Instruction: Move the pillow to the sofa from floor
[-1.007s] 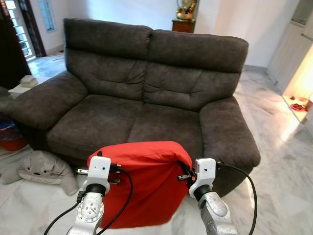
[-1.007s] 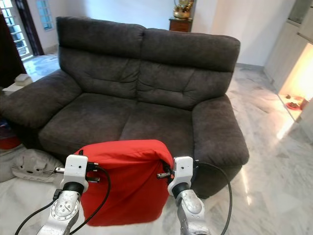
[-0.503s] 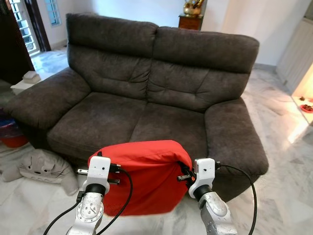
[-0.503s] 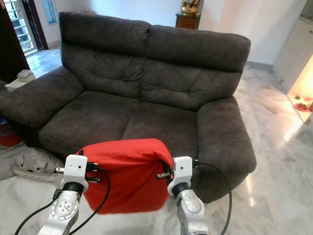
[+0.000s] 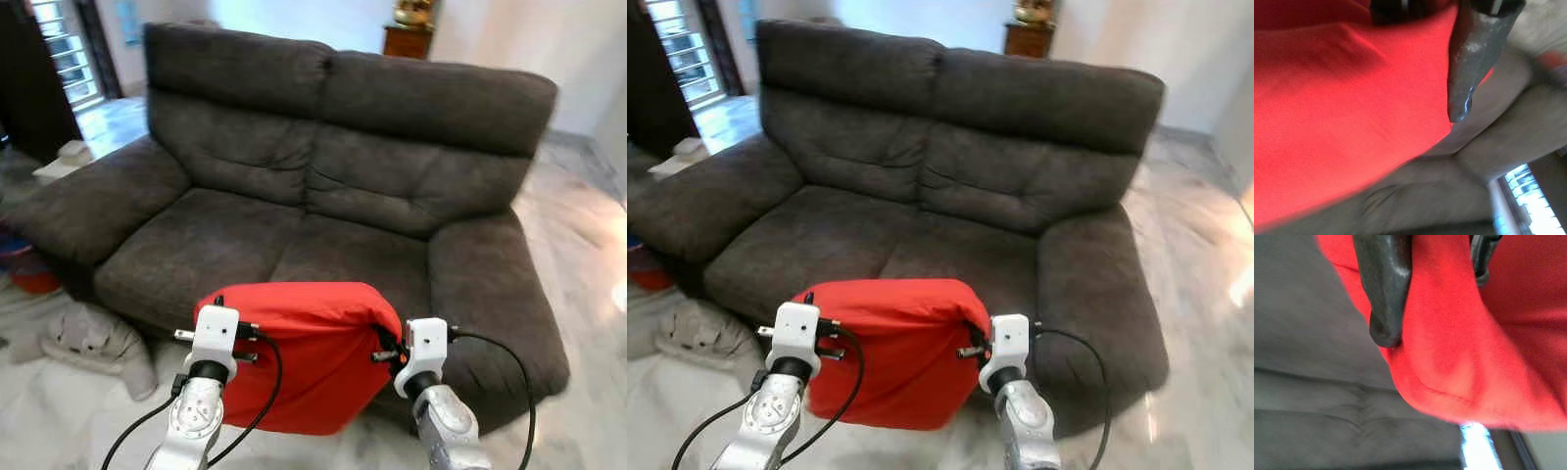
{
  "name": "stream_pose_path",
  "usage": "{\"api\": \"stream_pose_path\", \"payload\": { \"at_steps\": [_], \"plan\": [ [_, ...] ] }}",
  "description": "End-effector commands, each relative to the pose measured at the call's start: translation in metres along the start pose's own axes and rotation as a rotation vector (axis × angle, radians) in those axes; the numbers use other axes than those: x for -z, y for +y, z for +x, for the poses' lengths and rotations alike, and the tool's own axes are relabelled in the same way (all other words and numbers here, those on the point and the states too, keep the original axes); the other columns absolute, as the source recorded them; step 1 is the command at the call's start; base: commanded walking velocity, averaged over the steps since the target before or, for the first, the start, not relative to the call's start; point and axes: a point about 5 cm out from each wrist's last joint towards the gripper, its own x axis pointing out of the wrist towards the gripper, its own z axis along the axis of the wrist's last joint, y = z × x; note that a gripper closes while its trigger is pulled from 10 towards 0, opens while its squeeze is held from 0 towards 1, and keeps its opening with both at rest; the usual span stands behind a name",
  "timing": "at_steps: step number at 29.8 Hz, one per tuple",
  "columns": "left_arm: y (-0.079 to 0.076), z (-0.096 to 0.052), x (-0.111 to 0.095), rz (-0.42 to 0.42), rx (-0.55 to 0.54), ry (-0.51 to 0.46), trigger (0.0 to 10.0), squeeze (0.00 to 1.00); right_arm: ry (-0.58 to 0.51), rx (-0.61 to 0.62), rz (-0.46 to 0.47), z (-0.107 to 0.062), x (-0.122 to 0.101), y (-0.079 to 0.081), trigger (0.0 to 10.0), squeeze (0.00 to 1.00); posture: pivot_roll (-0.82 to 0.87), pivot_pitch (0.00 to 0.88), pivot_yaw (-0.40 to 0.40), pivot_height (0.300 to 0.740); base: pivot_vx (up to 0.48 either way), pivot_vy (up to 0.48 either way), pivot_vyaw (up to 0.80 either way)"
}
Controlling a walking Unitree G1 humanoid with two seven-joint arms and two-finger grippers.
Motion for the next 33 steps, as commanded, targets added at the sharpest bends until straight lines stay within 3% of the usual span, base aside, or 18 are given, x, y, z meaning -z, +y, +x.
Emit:
{"api": "stream_pose_path", "payload": {
  "at_steps": [1,14,25,33],
  "plan": [
    [0.008,0.011,-0.026,-0.052,-0.069,-0.127,10.0,0.0,-0.021,0.096,0.014,-0.009,-0.003,-0.027,10.0,0.0,0.17,0.0,-0.055,0.74,0.356,0.0,0.0],
    [0.011,0.011,-0.027,-0.058,-0.082,-0.132,10.0,0.0,-0.024,0.085,-0.013,-0.007,-0.005,-0.025,10.0,0.0,0.18,0.0,-0.064,0.74,0.363,0.0,-0.74],
    [0.012,0.011,-0.029,-0.067,-0.091,-0.146,10.0,0.0,-0.038,0.077,-0.017,-0.007,-0.007,-0.025,10.0,0.0,0.18,0.0,-0.065,0.74,0.347,0.0,0.0],
    [0.018,0.013,-0.053,-0.056,-0.08,-0.233,10.0,0.0,-0.13,-0.018,-0.04,0.001,-0.028,-0.011,10.0,0.0,0.18,0.0,-0.059,0.74,0.0,0.0,0.0]
  ]
}}
